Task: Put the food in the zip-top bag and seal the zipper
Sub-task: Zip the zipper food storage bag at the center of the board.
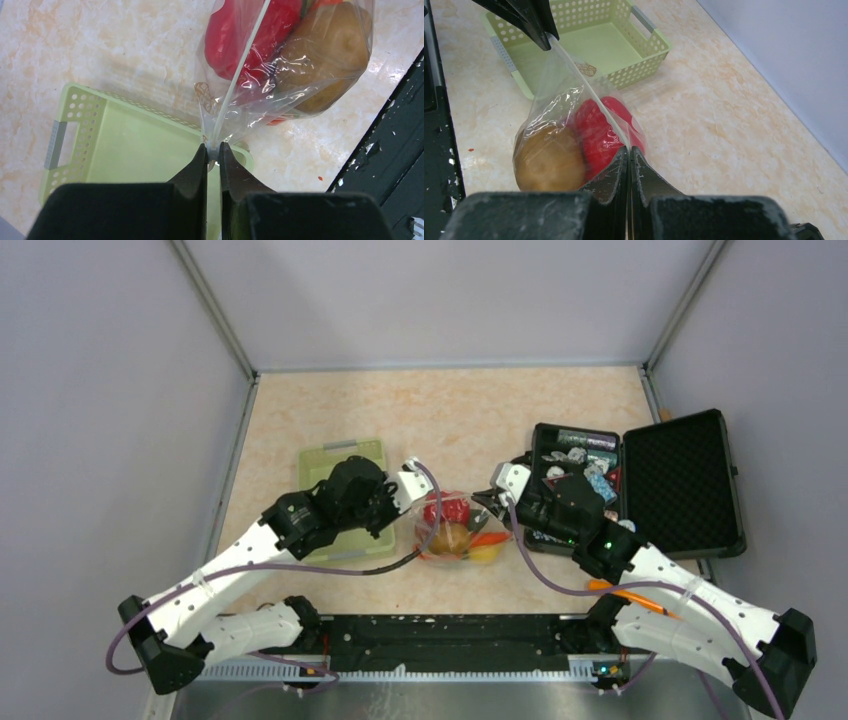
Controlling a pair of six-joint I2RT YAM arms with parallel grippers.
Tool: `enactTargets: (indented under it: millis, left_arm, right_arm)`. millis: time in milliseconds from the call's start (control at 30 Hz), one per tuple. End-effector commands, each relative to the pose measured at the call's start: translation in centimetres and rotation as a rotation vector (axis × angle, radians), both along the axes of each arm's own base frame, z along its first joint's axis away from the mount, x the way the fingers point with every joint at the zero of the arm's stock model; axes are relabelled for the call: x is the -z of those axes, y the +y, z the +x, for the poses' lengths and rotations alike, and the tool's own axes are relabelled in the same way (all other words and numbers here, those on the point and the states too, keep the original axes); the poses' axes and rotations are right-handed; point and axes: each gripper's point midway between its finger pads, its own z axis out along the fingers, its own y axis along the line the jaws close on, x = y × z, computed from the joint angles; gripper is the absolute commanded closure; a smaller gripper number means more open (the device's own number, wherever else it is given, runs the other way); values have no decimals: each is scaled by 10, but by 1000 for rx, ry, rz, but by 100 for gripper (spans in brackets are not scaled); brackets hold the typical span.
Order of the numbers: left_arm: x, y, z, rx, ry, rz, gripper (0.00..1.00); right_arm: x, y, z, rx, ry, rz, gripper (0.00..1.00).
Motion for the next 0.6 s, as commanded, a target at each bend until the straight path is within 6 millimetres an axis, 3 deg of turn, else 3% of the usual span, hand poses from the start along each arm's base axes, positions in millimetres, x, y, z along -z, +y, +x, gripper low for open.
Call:
enactTargets:
  millis: [0,567]
  left_arm:
    - [3,19,-2,-17,10,59,100]
    - [0,34,7,-75,3,83,100]
  right_arm:
    - [-28,-5,10,42,-62,65,100]
    - [-29,-5,10,45,-65,67,100]
